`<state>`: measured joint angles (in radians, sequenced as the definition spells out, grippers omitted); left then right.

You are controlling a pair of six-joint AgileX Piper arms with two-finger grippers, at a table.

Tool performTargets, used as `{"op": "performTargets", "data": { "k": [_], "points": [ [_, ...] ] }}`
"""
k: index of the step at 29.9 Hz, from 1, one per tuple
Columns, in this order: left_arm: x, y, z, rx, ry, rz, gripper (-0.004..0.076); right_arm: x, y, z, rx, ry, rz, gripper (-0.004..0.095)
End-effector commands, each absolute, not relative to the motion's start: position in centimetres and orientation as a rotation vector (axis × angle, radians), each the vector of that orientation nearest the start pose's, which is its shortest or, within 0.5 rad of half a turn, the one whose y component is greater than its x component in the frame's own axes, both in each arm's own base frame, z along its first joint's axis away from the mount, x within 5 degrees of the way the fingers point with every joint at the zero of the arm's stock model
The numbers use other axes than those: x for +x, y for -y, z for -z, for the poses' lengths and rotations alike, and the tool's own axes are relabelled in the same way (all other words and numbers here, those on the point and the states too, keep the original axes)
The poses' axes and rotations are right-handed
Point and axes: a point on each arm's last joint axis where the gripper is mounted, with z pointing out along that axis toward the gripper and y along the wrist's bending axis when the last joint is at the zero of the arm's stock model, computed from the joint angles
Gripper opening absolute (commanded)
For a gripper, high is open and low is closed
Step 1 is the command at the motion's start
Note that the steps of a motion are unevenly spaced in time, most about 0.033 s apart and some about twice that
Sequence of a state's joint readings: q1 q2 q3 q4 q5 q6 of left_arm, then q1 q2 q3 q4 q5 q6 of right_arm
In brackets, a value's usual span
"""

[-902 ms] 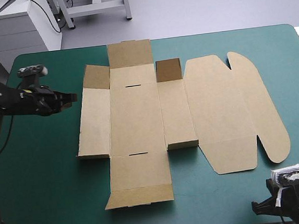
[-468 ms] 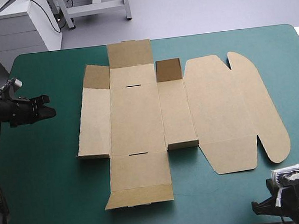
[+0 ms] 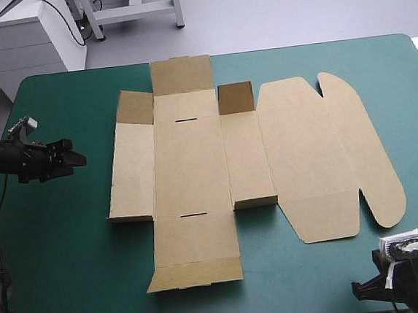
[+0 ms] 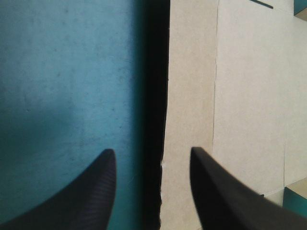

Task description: Fold the box

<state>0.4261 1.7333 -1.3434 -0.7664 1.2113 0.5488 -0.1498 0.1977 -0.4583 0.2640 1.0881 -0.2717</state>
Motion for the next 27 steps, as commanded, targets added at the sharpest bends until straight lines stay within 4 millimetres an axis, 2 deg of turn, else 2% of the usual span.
{"op": "performTargets", "data": {
  "k": [1, 11, 19, 27],
  "points": [
    [32.9, -7.5, -29.2, -0.143, -2.601, 0.95, 0.0466, 3.2, -1.7, -27.4, -0.114, -2.207, -0.107, -0.002],
    [32.5, -4.5, -24.7, -0.093, -2.695, 1.051, 0.0456, 3.2, -1.7, -27.4, -0.114, -2.208, -0.106, -0.002],
    [32.8, -2.8, -24.2, -0.045, -2.701, 1.047, 0.0456, 3.2, -1.7, -27.4, -0.114, -2.208, -0.106, -0.002],
    [34.0, -1.0, -22.2, -0.056, -2.72, 1.145, 0.0456, 3.2, -1.7, -27.4, -0.114, -2.208, -0.106, -0.002]
  ]
}}
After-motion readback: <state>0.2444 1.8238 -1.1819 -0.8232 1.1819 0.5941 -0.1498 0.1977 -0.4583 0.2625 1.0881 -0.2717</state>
